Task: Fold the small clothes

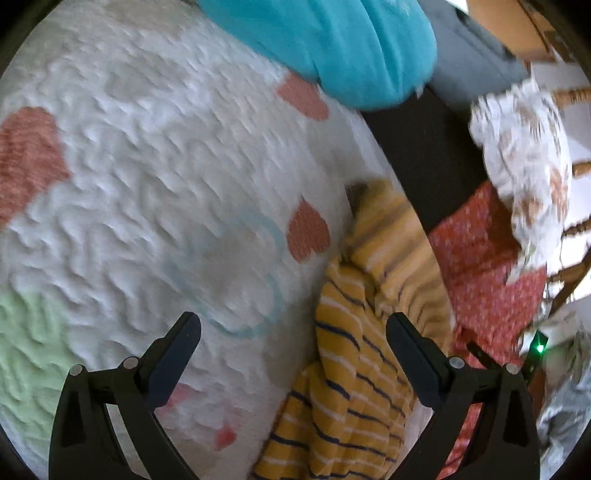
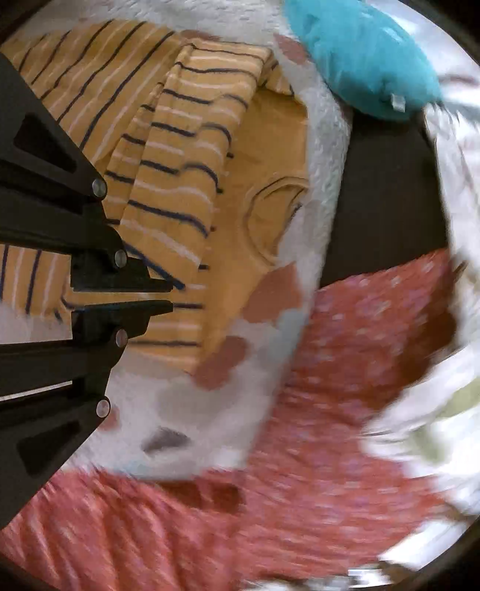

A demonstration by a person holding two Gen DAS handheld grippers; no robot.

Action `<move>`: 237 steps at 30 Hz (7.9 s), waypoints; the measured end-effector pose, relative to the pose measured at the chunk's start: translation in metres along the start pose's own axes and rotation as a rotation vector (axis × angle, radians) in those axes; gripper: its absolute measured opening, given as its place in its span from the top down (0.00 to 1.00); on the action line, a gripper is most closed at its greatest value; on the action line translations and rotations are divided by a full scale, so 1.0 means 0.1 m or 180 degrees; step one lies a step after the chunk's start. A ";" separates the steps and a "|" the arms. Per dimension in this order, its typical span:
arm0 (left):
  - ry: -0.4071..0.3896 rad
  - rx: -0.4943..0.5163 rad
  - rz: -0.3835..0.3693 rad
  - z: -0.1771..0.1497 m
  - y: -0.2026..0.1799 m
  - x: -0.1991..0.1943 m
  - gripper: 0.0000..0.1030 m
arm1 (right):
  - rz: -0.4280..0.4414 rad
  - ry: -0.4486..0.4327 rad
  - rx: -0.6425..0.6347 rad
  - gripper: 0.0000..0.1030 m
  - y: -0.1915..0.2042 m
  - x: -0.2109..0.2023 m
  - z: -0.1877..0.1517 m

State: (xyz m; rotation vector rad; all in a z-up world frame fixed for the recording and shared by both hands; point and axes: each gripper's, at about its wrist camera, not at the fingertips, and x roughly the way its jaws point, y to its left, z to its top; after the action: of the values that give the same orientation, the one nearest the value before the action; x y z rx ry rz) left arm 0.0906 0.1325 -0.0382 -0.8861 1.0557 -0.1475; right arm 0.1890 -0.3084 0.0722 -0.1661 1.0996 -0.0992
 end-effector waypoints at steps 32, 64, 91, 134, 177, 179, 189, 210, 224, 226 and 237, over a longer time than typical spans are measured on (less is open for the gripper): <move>0.0646 0.0818 0.0758 -1.79 -0.29 -0.23 0.89 | 0.1886 0.0517 0.1072 0.91 0.09 -0.22 -3.01; 0.0333 0.0943 0.0377 -0.76 -1.08 -0.24 0.41 | 0.1978 0.0050 0.1445 0.55 -0.79 -0.50 -2.25; 0.0393 0.0298 -0.0674 0.38 -1.03 0.73 0.86 | 0.1376 -0.0409 -0.0492 0.78 2.00 0.41 -0.58; 0.0363 0.0612 -0.0447 0.15 -1.16 0.45 0.86 | 0.1856 -0.0355 -0.0391 0.46 1.40 0.12 -0.82; 0.0338 0.1175 0.0431 0.10 -1.39 1.10 0.80 | 0.0256 -0.0356 0.1142 0.83 -0.70 0.55 -0.76; 0.0332 0.1212 0.0661 0.10 -1.33 1.22 0.90 | 0.0263 -0.0516 0.1193 0.83 -0.62 0.41 -0.73; 0.0394 0.1079 0.0716 0.16 -1.27 1.18 0.98 | 0.2062 -0.0185 0.0615 0.83 0.82 0.56 -0.13; 0.0105 0.0701 0.0640 0.25 -0.83 0.45 0.65 | 0.0744 -0.0014 0.1130 0.52 -0.98 0.47 -1.19; 0.0194 0.0664 0.0743 -1.08 -0.25 -0.11 0.52 | 0.1819 0.0415 0.1776 0.48 -0.86 0.05 -2.90; 0.0285 0.0637 0.0657 -1.24 -0.21 -0.15 0.48 | 0.1999 0.0438 0.1916 0.48 -0.89 0.03 -2.98; 0.0376 0.0845 0.0701 -1.78 -0.18 -0.30 0.33 | 0.2497 0.0557 0.2073 0.48 -0.64 -0.10 -3.41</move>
State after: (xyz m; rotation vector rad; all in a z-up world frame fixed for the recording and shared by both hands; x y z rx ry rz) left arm -0.0625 0.0359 -0.0389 -0.5231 1.2049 -0.1527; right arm -0.1194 -0.3980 -0.0580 0.8679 1.1850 0.2376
